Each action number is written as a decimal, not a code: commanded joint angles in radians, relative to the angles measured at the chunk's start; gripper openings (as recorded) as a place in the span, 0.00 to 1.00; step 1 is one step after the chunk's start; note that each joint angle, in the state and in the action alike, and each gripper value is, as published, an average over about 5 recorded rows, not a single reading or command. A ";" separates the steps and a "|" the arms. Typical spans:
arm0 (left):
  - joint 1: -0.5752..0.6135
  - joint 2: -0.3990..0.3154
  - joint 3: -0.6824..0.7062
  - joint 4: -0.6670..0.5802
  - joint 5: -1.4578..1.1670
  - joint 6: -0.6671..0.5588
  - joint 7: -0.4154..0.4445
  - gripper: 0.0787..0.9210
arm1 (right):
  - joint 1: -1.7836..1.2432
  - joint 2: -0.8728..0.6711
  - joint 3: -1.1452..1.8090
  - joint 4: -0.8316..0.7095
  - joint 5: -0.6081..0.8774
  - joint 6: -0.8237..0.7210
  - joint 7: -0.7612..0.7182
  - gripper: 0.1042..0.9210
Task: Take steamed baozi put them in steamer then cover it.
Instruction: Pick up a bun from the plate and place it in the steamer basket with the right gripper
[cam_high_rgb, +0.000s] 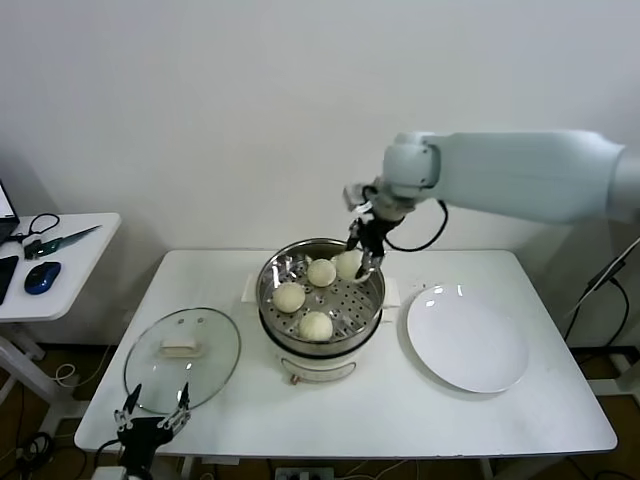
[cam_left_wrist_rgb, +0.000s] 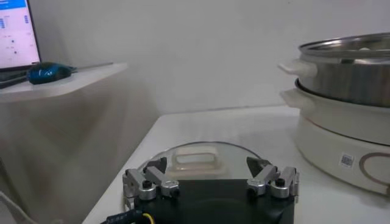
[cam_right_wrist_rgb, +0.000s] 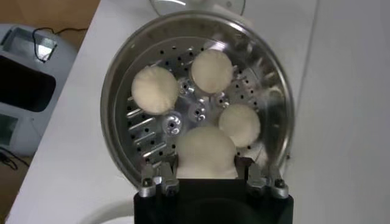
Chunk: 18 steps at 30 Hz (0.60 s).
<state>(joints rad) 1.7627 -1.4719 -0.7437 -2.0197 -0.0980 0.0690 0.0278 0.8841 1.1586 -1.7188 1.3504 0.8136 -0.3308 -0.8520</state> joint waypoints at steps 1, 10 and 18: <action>0.001 0.001 0.001 -0.001 0.000 0.000 0.000 0.88 | -0.146 0.053 -0.003 -0.012 -0.060 -0.041 0.070 0.64; -0.002 0.003 -0.001 0.001 -0.004 0.000 0.000 0.88 | -0.180 0.044 0.006 -0.039 -0.109 -0.044 0.083 0.65; -0.003 0.001 0.000 0.004 -0.004 -0.001 0.000 0.88 | -0.189 0.044 0.012 -0.054 -0.116 -0.039 0.088 0.65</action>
<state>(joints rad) 1.7581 -1.4702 -0.7458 -2.0155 -0.1031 0.0686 0.0266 0.7300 1.1921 -1.7109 1.3100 0.7254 -0.3659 -0.7810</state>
